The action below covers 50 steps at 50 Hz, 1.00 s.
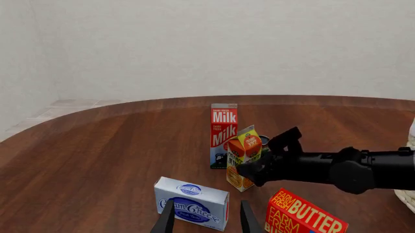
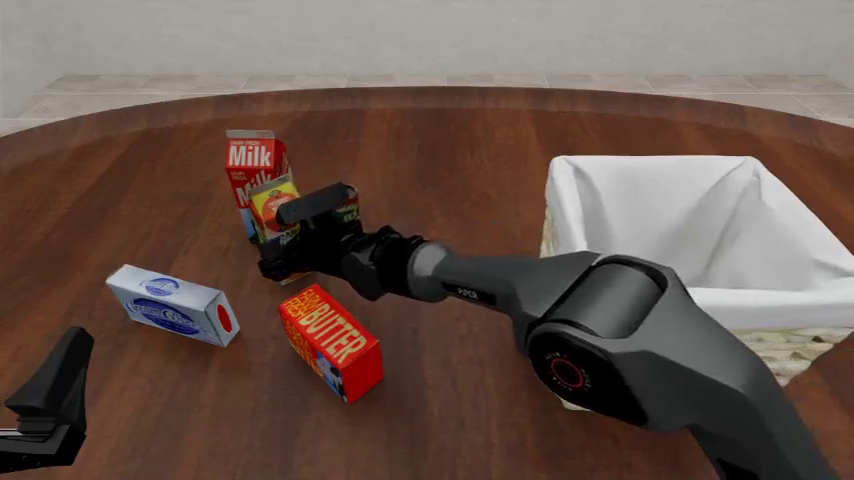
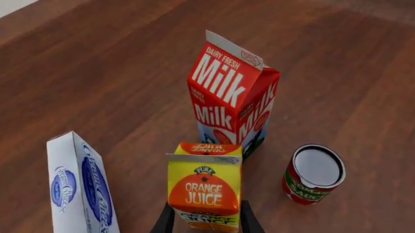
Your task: Pick up the orange juice, and put it in the basket.
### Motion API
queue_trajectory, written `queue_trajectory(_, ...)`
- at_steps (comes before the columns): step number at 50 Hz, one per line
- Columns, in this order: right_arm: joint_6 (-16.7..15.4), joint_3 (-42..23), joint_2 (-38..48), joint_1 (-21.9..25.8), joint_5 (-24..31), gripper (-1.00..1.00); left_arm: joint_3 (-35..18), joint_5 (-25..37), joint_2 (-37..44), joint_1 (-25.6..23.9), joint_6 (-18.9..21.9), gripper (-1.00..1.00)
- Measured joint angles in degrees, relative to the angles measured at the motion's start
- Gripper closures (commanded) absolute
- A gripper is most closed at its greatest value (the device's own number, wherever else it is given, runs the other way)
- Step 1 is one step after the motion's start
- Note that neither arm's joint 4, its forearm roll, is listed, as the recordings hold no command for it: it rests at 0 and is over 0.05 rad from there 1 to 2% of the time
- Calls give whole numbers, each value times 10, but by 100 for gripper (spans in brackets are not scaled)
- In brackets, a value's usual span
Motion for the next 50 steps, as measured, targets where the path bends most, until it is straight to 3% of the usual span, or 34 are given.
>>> queue_trajectory(33,2,-46,31,-1,24,-100,0,0,0,0,0,-100)
queue_trajectory(34,2,-46,31,-1,24,100,0,0,0,0,0,-100)
queue_trajectory(50,-20,-35,20,2,23,100,0,0,0,0,0,-100)
